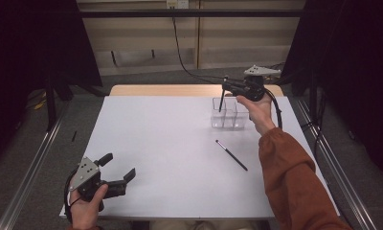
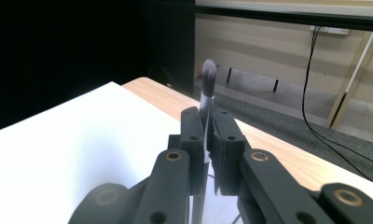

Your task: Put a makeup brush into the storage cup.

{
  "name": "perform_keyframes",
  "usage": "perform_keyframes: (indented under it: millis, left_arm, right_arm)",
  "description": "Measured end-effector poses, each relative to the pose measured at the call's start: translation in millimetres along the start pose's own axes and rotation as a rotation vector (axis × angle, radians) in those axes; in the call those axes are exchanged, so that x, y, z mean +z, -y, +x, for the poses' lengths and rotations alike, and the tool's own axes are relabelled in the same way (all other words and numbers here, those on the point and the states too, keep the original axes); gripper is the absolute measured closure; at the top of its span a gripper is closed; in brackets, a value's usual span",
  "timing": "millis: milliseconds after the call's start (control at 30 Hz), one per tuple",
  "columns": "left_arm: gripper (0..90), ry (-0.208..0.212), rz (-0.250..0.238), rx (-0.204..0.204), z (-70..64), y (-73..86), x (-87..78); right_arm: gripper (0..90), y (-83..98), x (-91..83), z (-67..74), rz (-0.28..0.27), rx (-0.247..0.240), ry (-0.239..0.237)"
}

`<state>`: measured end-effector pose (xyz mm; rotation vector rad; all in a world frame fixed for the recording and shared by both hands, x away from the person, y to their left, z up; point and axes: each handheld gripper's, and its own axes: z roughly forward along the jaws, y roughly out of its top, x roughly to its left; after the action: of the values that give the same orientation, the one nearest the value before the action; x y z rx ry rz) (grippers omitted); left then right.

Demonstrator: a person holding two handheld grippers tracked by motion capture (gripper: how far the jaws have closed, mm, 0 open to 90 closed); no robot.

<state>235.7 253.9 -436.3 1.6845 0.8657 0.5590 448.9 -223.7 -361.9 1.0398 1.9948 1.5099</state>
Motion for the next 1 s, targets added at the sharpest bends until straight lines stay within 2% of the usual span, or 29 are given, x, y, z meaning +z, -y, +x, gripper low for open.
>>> perform_keyframes:
  millis: [367,733,1000]
  left_arm:
    - [3.5,-0.004,0.004,0.0,0.7,0.4,0.1]
    - [3.6,-0.006,0.006,0.002,1.0,0.5,0.4]
    - [3.7,-0.012,0.005,-0.001,1.9,0.7,0.5]
  right_arm:
    - [84.3,8.3,6.3,1.9,0.018,0.007,-0.004]
    - [84.2,19.3,5.3,-3.6,0.029,0.029,0.006]
    - [84.2,23.4,9.4,-1.9,0.041,0.031,-0.009]
